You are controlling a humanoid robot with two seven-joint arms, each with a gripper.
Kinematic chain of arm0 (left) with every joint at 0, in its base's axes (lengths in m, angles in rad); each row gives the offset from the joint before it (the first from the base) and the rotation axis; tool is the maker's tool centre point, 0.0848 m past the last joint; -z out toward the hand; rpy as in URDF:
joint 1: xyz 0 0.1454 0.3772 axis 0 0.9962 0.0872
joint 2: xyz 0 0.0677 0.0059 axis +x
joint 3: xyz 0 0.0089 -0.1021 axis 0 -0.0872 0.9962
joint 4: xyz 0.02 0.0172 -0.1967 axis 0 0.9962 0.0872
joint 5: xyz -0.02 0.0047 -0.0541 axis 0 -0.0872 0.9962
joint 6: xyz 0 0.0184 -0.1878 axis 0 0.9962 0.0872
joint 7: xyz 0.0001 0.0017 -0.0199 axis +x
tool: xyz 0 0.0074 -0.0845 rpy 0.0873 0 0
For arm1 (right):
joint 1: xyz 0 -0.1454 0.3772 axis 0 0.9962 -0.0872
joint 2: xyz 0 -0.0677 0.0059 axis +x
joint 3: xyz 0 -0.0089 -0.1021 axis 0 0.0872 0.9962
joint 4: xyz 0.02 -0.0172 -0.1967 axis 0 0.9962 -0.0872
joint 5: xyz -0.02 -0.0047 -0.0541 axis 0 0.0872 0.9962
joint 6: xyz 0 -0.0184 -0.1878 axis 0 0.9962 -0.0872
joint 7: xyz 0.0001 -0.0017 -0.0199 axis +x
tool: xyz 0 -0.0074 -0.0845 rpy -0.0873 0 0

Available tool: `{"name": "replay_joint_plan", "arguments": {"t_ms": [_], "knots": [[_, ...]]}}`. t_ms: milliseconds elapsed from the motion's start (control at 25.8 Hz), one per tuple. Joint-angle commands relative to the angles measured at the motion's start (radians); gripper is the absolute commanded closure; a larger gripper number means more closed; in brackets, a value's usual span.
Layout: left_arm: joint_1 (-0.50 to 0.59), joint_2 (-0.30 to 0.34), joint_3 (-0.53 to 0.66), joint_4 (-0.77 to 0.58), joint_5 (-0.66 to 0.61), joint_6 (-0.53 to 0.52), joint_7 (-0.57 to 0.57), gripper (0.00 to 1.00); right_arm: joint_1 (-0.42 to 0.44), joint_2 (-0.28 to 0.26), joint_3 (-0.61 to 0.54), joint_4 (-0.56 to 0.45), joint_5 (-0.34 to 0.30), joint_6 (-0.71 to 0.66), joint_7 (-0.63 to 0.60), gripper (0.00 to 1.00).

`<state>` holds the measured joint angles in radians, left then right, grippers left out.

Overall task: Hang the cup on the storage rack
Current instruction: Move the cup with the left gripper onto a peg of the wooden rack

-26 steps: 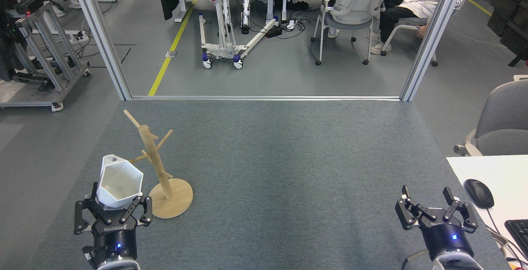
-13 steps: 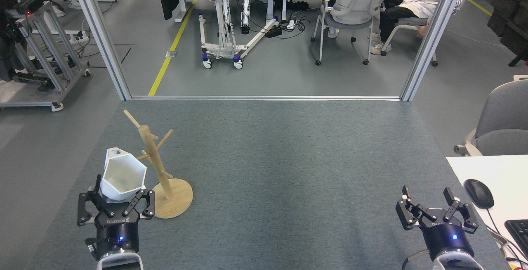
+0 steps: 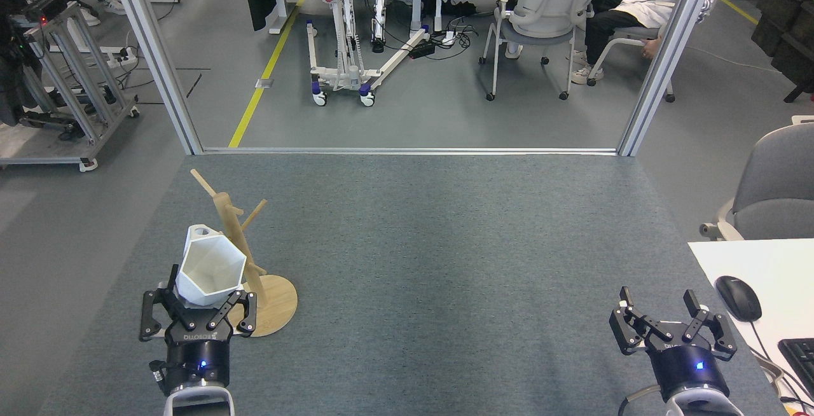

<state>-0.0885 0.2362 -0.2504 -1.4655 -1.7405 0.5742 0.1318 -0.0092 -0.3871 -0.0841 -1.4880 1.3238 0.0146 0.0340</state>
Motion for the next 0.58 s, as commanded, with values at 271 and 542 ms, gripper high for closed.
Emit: {"name": "replay_joint_plan", "arguments": {"t_ms": [271, 542], "knots": [[0.001, -0.003, -0.018, 0.004, -0.002, 0.0, 0.0, 0.58, 0.0, 0.001, -0.002, 0.0, -0.001, 0.001, -0.003, 0.01], [-0.001, -0.006, -0.024, 0.019, -0.004, 0.006, 0.012, 0.28, 0.0, 0.001, -0.002, 0.0, -0.001, 0.001, -0.003, 0.01]]}}
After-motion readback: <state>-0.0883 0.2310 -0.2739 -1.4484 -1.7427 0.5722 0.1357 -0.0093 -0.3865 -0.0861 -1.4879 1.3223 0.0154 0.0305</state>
